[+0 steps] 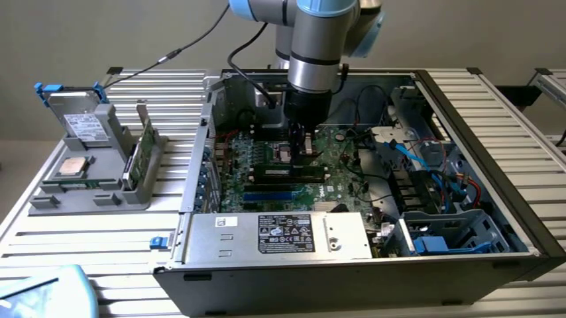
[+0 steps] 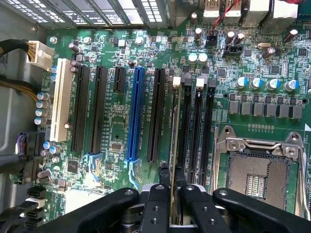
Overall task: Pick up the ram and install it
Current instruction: 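Insert the ram into the slot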
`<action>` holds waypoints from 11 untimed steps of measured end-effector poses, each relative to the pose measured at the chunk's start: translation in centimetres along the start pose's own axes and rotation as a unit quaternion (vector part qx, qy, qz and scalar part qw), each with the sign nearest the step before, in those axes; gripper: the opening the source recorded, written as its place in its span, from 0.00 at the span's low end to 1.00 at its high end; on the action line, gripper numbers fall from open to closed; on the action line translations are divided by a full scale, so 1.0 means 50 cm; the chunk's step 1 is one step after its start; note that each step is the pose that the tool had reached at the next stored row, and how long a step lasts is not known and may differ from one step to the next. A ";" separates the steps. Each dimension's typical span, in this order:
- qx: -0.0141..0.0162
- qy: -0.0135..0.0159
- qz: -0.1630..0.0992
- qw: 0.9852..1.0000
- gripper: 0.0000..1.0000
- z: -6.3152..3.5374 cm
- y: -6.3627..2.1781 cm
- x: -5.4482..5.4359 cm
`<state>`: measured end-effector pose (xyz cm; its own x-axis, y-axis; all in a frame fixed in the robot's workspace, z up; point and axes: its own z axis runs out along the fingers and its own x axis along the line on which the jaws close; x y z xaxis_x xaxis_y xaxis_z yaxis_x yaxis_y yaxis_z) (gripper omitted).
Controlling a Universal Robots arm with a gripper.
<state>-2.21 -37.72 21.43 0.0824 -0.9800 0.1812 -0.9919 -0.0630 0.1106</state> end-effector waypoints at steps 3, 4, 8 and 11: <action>0.000 0.000 -0.001 1.000 0.14 -0.003 0.002 0.001; 0.000 0.000 -0.001 1.000 0.14 -0.004 0.002 0.001; -0.001 0.000 -0.002 1.000 0.14 -0.013 0.004 0.002; -0.001 0.000 -0.002 1.000 0.14 -0.029 0.006 0.005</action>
<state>-2.36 -37.72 22.95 0.0866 -0.9797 0.1809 -0.9912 -0.0665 0.1143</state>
